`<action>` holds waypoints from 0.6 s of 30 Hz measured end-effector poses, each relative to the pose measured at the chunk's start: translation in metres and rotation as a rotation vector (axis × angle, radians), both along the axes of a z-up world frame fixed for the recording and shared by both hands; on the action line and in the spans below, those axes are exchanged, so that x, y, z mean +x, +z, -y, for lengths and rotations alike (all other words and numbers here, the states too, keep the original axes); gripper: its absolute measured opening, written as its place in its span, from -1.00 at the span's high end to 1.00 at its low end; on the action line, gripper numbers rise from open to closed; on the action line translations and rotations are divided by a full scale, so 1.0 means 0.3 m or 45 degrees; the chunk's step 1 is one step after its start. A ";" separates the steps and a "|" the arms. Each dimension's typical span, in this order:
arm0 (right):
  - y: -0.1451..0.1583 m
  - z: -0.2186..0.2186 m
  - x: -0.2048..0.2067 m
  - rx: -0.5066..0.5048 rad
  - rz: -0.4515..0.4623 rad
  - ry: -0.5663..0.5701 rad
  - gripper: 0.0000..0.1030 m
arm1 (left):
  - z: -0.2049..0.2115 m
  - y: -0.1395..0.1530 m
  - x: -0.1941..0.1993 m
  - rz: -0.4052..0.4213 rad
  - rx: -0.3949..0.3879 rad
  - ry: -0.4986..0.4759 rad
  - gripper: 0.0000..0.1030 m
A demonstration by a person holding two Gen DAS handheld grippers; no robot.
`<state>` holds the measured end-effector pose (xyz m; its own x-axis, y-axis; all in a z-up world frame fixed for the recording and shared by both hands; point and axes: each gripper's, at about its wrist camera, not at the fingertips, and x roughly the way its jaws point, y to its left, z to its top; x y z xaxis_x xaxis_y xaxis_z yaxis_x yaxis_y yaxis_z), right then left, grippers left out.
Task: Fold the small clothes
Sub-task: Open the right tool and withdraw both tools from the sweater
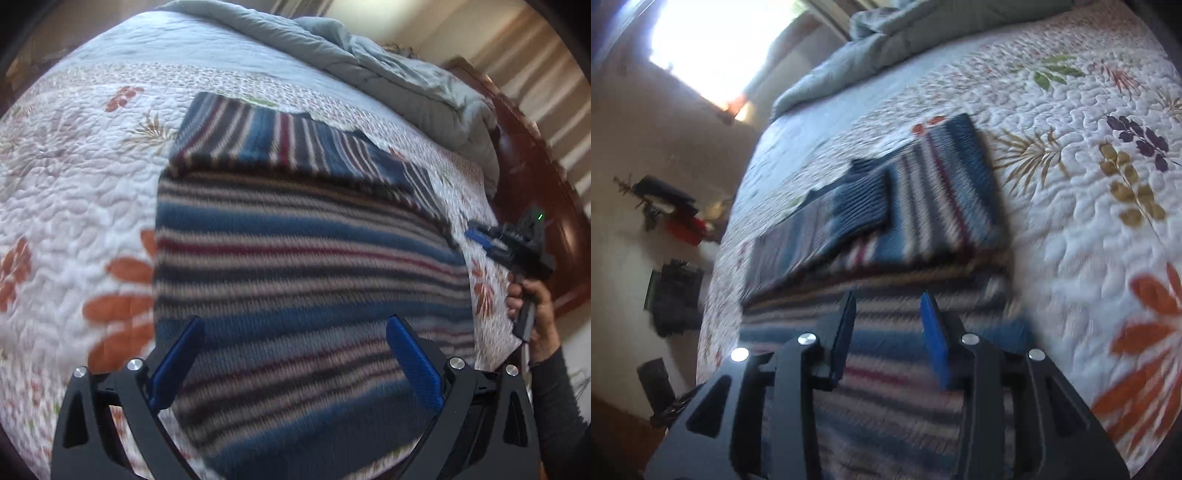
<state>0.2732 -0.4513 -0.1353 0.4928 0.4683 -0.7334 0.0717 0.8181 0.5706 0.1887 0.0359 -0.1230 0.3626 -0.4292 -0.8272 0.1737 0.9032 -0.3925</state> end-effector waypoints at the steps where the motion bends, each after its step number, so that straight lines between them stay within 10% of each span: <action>1: 0.029 -0.031 -0.075 0.009 0.010 0.034 0.05 | 0.027 0.030 -0.068 0.036 0.035 -0.021 -0.92; 10: 0.039 -0.153 -0.681 0.106 -0.138 0.072 -0.42 | 0.165 0.214 -0.482 0.301 0.250 -0.128 -0.93; 18: 0.097 -0.123 -0.957 0.137 -0.105 -0.017 -0.65 | 0.187 0.225 -0.646 0.286 0.245 -0.148 -0.93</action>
<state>-0.0140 -0.4145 -0.1063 0.4397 0.5400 -0.7177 0.1325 0.7514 0.6465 -0.0051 -0.0202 -0.0557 0.5029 -0.3218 -0.8022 0.3431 0.9262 -0.1565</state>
